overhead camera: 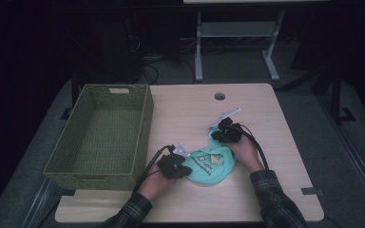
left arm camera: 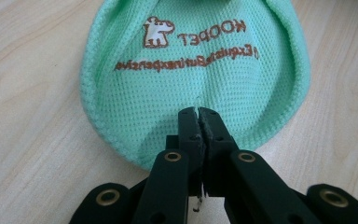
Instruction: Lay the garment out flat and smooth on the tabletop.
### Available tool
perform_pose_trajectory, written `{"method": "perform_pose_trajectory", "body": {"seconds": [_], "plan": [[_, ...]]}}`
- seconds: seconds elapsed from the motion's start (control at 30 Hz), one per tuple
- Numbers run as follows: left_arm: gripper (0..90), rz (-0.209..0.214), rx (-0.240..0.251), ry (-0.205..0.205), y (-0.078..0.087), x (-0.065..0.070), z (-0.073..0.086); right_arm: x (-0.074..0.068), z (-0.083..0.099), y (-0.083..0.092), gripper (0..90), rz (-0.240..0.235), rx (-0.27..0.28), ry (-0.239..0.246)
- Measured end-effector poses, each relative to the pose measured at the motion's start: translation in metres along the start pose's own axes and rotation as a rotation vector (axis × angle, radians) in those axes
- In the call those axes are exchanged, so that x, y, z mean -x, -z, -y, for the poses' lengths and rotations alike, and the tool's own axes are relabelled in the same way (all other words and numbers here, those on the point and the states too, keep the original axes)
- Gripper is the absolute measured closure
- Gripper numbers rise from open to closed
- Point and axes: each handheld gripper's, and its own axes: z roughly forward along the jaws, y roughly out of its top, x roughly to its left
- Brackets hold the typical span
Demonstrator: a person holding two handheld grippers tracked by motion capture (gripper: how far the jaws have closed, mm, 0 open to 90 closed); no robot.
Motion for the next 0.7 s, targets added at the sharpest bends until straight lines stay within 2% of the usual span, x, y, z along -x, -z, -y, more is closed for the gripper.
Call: {"method": "perform_pose_trajectory", "body": {"seconds": [0.17,0.27,0.43,0.5,0.7], "plan": [[87.8,0.0,0.0,0.001,0.0,0.0,0.0,0.002,0.001,0.001,90.0,-0.006,0.008,-0.018],[87.8,-0.001,0.0,0.001,0.0,0.0,0.0,0.003,-0.001,0.007,90.0,-0.003,0.035,-0.037],[87.9,-0.001,0.009,0.004,-0.001,0.001,0.0,0.008,-0.009,0.016,90.0,0.019,0.085,-0.069],[87.9,0.002,0.022,0.027,-0.002,0.002,0.0,0.011,-0.012,0.018,90.0,0.025,0.1,-0.08],[88.0,0.0,0.019,0.017,-0.001,0.002,0.0,0.019,-0.023,0.017,90.0,0.047,0.117,-0.108]]}}
